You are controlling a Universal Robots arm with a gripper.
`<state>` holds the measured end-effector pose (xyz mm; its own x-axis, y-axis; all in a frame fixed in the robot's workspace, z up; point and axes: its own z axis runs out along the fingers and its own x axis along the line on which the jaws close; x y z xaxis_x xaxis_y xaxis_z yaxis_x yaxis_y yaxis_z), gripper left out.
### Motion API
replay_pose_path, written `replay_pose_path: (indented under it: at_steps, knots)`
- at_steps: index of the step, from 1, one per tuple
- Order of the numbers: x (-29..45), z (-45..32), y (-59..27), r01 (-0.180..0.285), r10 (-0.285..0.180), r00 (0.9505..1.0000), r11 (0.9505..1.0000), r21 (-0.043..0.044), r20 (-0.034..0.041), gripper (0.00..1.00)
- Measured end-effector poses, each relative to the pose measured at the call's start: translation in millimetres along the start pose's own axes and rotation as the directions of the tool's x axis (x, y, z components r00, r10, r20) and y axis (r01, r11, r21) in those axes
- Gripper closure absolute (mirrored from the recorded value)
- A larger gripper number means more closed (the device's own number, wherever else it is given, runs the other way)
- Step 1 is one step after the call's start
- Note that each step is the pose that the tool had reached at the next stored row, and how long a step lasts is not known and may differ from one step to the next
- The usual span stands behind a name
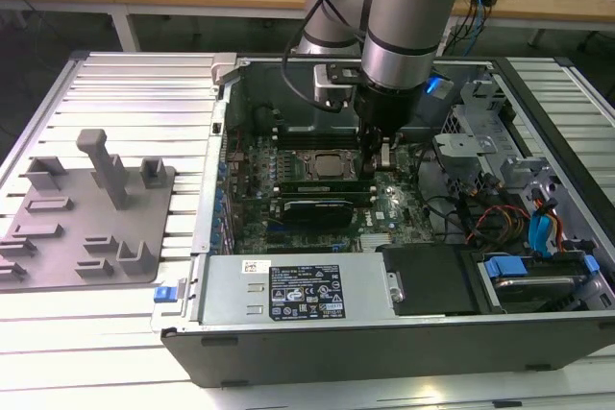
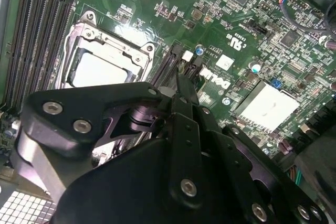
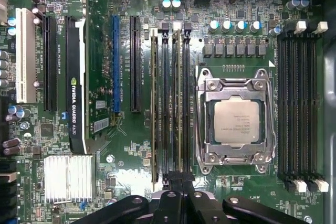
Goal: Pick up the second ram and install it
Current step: 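Press down the second ram until it locks into place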
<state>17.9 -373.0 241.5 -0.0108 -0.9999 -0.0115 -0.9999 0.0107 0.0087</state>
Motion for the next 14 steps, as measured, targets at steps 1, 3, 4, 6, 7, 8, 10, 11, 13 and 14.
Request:
replay_pose_path:
  at_steps: [1,3,4,6,7,8,10,11,13,14]
  knots:
    - [0.0,0.9,-0.6,0.000,0.000,1.0000,1.0000,0.0000,0.0000,0.92]
    - [-0.4,5.2,-0.8,0.000,0.000,1.0000,1.0000,0.0000,0.0001,0.92]
    - [-0.4,7.4,-0.7,0.000,0.000,1.0000,1.0000,0.0001,0.0001,0.92]
    - [-0.3,8.5,-0.7,0.000,0.000,1.0000,1.0000,-0.0001,-0.0001,0.92]
    - [-0.3,8.6,-0.7,0.000,0.000,1.0000,1.0000,-0.0001,-0.0003,0.92]
    - [-0.3,10.3,-0.8,0.000,0.000,1.0000,1.0000,0.0000,-0.0004,0.92]
    - [-0.3,11.8,-0.8,0.000,0.000,1.0000,1.0000,0.0001,-0.0003,0.92]
    - [-0.3,12.0,-0.8,0.000,0.000,1.0000,1.0000,-0.0002,-0.0005,0.92]
    - [-0.3,12.9,-0.8,0.000,0.000,1.0000,1.0000,0.0000,-0.0001,0.92]
    - [-0.3,13.0,-0.8,0.000,0.000,1.0000,1.0000,-0.0001,-0.0003,0.92]
